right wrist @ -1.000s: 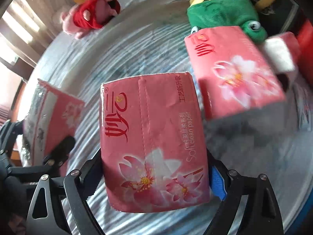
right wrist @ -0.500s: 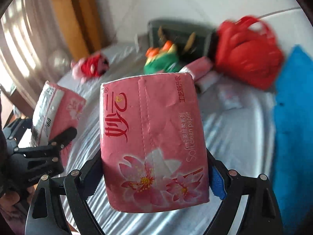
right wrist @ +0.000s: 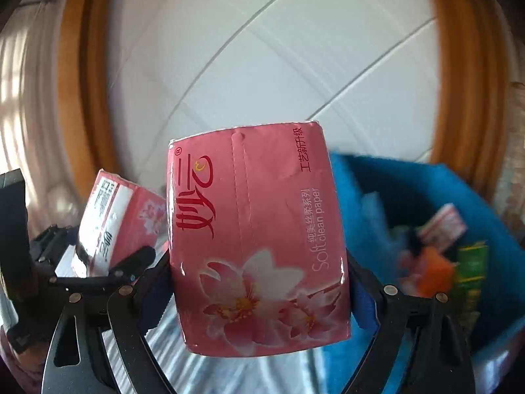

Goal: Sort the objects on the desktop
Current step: 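Carry both pink tissue packs over the blue bin, then open both tools to drop the tissue packs into the bin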

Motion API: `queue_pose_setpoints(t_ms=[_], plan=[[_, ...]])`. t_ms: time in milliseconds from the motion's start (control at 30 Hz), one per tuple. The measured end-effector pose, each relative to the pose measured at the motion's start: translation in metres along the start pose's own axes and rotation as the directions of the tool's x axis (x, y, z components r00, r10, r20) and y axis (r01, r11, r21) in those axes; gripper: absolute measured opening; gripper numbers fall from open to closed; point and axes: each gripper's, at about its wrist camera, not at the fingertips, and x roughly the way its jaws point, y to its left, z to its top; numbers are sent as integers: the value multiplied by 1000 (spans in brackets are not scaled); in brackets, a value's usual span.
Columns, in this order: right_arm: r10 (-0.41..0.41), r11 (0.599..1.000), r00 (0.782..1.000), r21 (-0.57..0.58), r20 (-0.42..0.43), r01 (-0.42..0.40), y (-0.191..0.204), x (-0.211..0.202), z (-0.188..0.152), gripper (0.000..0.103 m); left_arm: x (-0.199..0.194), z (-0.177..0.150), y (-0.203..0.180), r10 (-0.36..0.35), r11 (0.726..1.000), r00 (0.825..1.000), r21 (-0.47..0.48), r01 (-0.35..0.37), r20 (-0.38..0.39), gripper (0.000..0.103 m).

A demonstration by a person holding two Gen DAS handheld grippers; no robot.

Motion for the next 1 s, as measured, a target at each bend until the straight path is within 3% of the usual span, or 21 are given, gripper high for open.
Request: queue_pose_setpoints(t_ms=[200,433,667,1000], plan=[[-165,984,984,73,66,161,-82,-40,4,91,-14,43,-101,-140,988,986,76,133,91,90],[-296,944,955,159,11,290,-179,-48,-11,91,13,58,-191,-236,964,972,131,232,13,90],[-300,930,952,208,-53,304,-234,-42,-34,91,48,49,-240,-248,957,966,136,257,-80,90],[-270,933,954,210,-131,293,-267,-14,-57,91,66,46,-275,-225,959,970,152,238,-96,91]])
